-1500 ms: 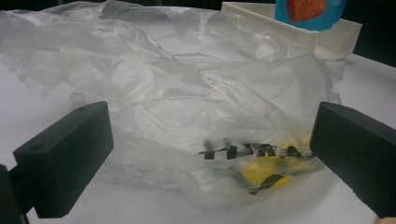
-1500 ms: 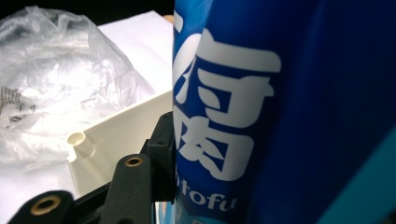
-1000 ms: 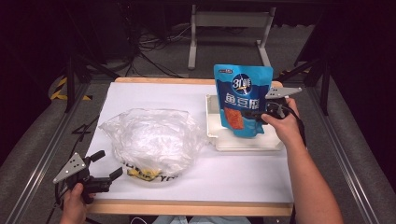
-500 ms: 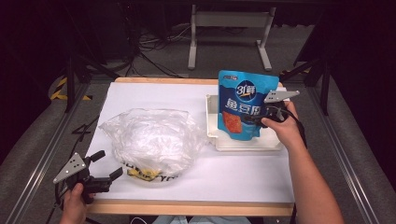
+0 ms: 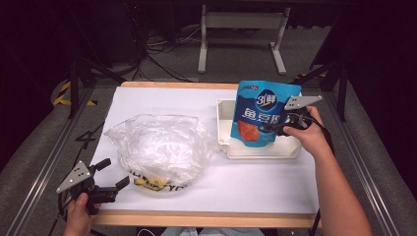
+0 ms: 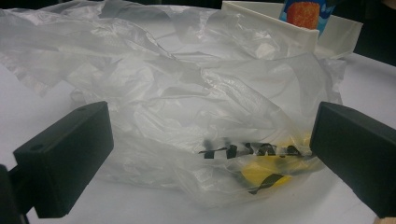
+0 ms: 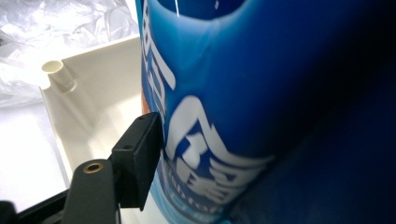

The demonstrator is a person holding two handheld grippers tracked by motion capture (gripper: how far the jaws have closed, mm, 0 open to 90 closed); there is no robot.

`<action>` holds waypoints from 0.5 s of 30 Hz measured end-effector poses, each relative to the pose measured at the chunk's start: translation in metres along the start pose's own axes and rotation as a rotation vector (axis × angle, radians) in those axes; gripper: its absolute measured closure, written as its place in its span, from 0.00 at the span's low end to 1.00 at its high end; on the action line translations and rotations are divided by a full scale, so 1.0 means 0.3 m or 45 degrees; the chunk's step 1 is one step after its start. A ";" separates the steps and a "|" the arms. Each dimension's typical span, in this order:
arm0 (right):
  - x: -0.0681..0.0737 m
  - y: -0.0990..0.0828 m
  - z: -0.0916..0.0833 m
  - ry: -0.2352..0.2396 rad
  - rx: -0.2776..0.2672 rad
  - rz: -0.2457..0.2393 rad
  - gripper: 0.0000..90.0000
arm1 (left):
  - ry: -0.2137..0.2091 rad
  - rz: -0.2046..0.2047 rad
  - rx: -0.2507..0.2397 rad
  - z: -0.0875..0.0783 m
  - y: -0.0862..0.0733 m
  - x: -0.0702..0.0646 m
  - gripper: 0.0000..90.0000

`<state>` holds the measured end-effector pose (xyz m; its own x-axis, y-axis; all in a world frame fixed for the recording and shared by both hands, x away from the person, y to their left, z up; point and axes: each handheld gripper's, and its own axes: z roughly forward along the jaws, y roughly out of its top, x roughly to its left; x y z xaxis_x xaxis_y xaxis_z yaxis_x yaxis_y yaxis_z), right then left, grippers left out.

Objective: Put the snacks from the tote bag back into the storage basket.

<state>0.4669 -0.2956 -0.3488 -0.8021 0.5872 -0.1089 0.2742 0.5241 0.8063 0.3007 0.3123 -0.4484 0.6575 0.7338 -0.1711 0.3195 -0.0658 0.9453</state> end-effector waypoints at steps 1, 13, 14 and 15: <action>0.000 0.000 0.000 0.000 0.000 0.000 0.38 | 0.000 0.000 0.000 0.000 0.000 0.000 0.00; 0.004 -0.018 -0.010 -0.038 0.015 0.021 0.31 | 0.005 -0.007 -0.004 0.000 -0.001 0.001 0.00; 0.005 -0.019 -0.012 -0.043 0.009 0.030 0.29 | 0.006 -0.008 -0.004 0.000 -0.001 0.002 0.00; 0.007 -0.021 -0.014 -0.046 0.001 0.046 0.27 | 0.005 -0.006 -0.002 0.000 -0.001 0.002 0.00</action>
<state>0.4615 -0.3002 -0.3517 -0.7718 0.6278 -0.1007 0.3031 0.5025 0.8097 0.3012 0.3128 -0.4488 0.6532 0.7368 -0.1745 0.3215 -0.0613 0.9449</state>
